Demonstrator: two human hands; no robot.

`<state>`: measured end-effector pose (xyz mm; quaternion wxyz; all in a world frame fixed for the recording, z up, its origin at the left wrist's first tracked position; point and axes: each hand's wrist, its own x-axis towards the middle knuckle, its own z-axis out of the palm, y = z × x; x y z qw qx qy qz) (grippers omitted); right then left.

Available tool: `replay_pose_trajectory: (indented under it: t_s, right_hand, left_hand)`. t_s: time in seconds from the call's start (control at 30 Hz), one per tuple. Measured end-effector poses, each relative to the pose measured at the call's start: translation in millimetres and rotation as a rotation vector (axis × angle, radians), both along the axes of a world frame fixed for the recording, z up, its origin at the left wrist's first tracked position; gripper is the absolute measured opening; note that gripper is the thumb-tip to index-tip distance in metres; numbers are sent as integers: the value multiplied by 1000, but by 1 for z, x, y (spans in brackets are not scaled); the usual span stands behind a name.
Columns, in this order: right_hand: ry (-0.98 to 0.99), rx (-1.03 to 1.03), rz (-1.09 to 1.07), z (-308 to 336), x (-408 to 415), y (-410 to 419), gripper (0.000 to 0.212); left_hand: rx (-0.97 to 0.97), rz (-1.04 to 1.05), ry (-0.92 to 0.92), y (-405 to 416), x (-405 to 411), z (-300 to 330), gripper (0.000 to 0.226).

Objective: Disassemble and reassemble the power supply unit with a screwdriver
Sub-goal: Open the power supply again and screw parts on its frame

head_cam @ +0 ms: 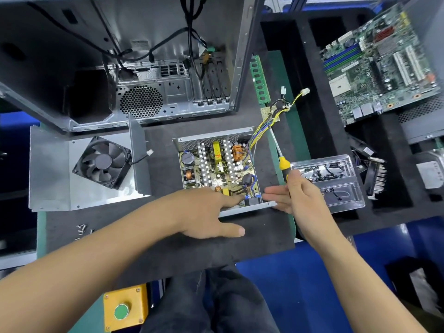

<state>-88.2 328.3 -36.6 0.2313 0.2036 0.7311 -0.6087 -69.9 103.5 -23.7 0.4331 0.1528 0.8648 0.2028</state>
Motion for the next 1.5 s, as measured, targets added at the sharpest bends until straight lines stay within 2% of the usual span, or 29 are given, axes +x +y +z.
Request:
replay_pose_trajectory:
  t_s: [0.1,0.23,0.37,0.43,0.53,0.63,0.77,0.87,1.0,1.13,1.27,1.33,1.37,1.47,1.5]
  right_hand:
    - [97,169,114,-4,-5,6,27]
    - [176,290,467,-11,-12,4,21]
    - [276,359,759,-12,-26,2,17]
    - [348,439,913,-12,-34,1,28]
    - [491,467,1025,-15,-34,1,47]
    - [648,432,1067,-17,-26,3,37]
    - [911,470,1244,-21,-30,-5,26]
    - [1034,456,1264,-27,-33,-6,27]
    - [1148,385,1233,-34,-35,-6,13]
    - [1182,310,1260,-39,-33,-4,15]
    - [1167,230,1266,-42,-30,-5,12]
    - [1182,221,1299,-46,-31,-5,8]
    - [1180,218,1312,-48,-31,-5,8]
    - [1158,193,1288,-51,-32,-4,27]
    - [1154,173,1277,-50,-32,-1,26]
  left_hand:
    - [25,21,132,-1,7,2,65]
    - [13,-33,196,-2,7,4,43]
    - [-30,-138,250,-6,6,4,42]
    - [-29,-172,251,-9,5,7,42]
    - [-55,-213,258,-11,6,7,41]
    - [-48,-197,251,-17,6,7,45]
    - [4,-259,299,-29,7,4,54]
    - [16,-293,327,-30,7,0,60]
    - [24,-301,350,-32,10,-5,64]
    - [23,-276,344,-35,13,-9,72]
    - [106,-189,334,-36,12,-6,47]
    - [138,-142,320,-36,14,-5,44]
    - [137,-124,316,-36,14,-4,48]
    - [123,-56,352,-37,18,-2,70]
    - [120,-39,386,-39,20,-1,77]
